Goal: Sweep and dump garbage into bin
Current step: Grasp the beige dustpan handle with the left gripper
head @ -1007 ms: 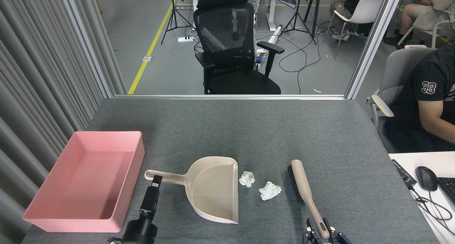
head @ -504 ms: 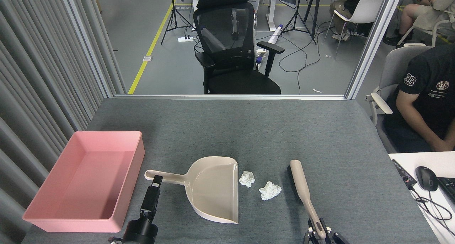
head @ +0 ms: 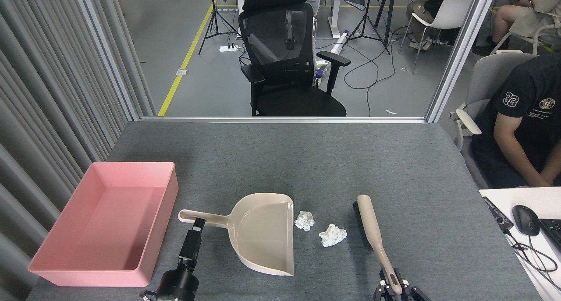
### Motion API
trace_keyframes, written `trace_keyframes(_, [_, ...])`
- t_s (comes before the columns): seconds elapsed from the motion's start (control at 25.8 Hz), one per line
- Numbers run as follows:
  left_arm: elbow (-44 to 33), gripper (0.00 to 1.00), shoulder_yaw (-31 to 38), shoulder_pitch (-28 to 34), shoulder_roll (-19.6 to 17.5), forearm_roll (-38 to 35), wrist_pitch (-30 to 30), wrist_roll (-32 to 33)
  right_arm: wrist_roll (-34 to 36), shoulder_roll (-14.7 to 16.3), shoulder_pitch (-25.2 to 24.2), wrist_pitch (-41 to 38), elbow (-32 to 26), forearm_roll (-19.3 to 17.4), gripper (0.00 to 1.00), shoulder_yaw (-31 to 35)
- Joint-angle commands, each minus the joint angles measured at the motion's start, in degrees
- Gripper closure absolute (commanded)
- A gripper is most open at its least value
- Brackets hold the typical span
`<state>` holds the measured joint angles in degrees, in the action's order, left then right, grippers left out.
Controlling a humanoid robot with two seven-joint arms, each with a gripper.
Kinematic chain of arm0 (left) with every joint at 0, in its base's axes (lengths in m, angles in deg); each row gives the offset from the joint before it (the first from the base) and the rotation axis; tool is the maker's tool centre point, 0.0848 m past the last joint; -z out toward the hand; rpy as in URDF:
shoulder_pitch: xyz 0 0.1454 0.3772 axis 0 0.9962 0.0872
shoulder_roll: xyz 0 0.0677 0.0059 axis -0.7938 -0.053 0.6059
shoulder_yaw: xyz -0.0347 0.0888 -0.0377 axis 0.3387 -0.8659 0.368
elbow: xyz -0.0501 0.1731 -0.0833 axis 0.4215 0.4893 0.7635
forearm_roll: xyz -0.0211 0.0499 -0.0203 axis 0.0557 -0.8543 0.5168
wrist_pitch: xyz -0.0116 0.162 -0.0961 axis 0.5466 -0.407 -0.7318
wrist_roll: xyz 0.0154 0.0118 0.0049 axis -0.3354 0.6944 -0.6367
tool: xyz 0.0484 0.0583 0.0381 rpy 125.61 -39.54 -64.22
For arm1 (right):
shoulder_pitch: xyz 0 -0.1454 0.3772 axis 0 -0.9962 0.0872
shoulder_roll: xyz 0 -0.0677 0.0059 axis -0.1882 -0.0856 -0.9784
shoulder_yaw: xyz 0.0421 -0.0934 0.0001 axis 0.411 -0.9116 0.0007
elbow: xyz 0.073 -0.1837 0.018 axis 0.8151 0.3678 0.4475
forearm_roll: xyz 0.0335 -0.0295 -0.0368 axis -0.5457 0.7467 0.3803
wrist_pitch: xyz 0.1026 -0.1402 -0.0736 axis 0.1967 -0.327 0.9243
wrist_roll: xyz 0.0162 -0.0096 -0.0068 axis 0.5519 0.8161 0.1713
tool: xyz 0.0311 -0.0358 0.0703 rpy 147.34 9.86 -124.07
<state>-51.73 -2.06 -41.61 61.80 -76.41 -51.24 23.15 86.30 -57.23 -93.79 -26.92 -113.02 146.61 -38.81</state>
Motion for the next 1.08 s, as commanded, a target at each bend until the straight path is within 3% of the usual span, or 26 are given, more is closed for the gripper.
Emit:
trace_keyframes(0.0, [3.25,0.01,0.25,-2.18,0.07,-0.13,1.25,-0.02,0.00,-0.29,-0.13,-0.01,-0.44,-0.01,0.94,0.12])
trace_keyframes(0.46, [11.69,0.02,0.60,-8.33,-0.81,-0.48,2.39,0.77,-0.09,-1.26,-1.45,-0.63,-2.37,-2.47,0.94,0.03])
trace_keyframes(0.7, [17.23,0.22,0.78,-11.67,-0.81,-0.30,5.03,0.94,-0.09,-1.35,-2.06,-0.63,-2.63,-2.47,0.94,0.12])
trace_keyframes(0.85, [19.69,0.26,0.78,-12.72,-0.81,-0.30,5.55,1.12,0.00,-1.35,-2.41,-0.63,-3.34,-2.56,0.94,0.12])
trace_keyframes(1.05, [20.74,0.38,3.24,-12.99,-0.81,-0.30,5.64,3.67,0.09,-1.70,-2.59,-0.63,-3.60,-2.56,0.94,0.12])
